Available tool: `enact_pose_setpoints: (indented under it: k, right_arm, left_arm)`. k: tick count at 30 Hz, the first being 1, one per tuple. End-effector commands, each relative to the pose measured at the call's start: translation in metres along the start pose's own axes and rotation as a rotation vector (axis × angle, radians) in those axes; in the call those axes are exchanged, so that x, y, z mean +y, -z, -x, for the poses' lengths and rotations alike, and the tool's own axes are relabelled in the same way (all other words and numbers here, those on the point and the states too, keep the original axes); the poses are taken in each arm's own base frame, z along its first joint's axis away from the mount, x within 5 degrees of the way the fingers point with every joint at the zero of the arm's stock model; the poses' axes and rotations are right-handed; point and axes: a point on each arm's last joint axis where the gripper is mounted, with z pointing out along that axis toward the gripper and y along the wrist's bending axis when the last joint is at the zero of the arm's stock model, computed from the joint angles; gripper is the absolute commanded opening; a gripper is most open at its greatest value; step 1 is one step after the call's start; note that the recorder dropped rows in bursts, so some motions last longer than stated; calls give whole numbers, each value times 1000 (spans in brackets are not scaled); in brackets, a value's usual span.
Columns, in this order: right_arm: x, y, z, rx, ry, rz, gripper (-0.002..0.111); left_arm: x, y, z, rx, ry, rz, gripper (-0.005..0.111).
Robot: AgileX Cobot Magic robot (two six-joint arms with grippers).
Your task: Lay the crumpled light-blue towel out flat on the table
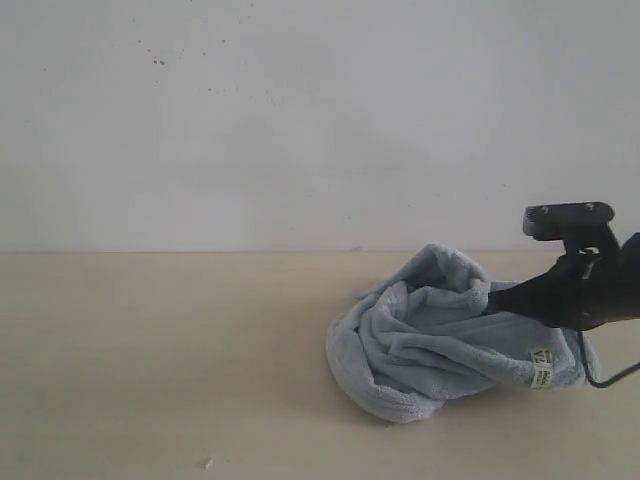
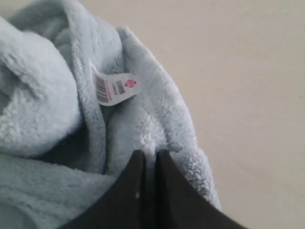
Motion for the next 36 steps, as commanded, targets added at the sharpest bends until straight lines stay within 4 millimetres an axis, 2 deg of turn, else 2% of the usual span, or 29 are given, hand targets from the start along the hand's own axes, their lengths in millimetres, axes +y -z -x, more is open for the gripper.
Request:
enact_pose_setpoints:
  k: [1,4,5,6,8,11,15,20,28,36]
  right_arm:
    - [-2,54,7,-168,-87,2,3]
    - [-1,96,20,-254,-85,8,3]
    - [-1,124,31,-334,-84,13,3]
    - [-1,138,37,-379,-76,14,3]
    - [0,184,49,-513,-46,12,3]
    - [2,235,51,-612,-1,9,3]
    - [17,294,44,-747,99,60,3]
    - [19,341,37,-868,142,69,3]
    - [10,393,35,-816,261,-31,3]
    - [-10,447,37,-922,184,-212,3]
  left_arm:
    - [0,0,-1,3,5,3,13]
    - [0,0,-1,3,5,3,13]
    - [0,0,-1,3,5,3,13]
    - [0,0,-1,3,5,3,13]
    - [0,0,-1,3,5,3,13]
    - [0,0,-1,3,5,3,13]
    - [0,0,-1,3,5,3,13]
    - [0,0,-1,3,5,3,13]
    - [0,0,-1,3,5,3,13]
    - [0,0,-1,3,5,3,13]
